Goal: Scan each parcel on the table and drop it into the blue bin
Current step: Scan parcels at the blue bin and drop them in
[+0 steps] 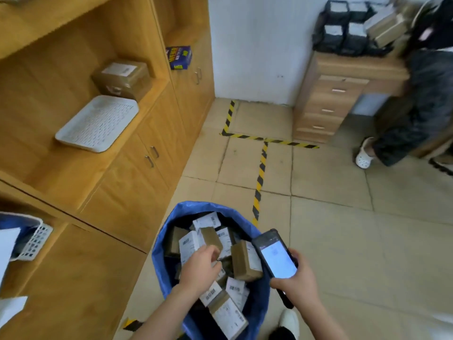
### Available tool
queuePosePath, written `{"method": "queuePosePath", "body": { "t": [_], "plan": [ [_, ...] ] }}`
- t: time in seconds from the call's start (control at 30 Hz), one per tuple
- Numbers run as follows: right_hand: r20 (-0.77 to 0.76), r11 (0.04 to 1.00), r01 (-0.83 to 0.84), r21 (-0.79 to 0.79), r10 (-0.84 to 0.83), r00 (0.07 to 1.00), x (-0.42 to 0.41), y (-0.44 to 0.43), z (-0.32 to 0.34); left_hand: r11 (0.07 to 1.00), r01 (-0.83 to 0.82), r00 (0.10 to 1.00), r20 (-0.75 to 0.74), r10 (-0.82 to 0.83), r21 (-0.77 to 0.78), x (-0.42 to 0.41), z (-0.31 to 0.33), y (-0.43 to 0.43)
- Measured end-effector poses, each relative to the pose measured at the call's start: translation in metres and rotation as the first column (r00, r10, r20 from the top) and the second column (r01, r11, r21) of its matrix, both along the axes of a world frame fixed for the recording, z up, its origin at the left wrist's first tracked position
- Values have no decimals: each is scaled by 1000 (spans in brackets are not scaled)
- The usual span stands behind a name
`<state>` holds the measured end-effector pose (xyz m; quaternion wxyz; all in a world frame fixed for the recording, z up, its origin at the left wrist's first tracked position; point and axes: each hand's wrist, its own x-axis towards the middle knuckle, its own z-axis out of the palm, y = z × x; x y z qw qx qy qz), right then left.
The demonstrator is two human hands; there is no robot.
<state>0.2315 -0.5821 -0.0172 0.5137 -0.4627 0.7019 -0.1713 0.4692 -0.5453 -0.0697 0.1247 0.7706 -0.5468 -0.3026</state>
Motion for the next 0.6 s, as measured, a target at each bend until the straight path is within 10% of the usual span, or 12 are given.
{"method": "queuePosePath", "body": {
  "t": [0.33,0.6],
  "plan": [
    [-134,906,419,-52,-422,897,-18,115,40,896,441,895,-45,-443,-52,-33,17,12],
    [-128,636,744,-203,-771,624,-45,267,74,626,767,624,-68,-779,-139,-117,40,76]
  ]
}}
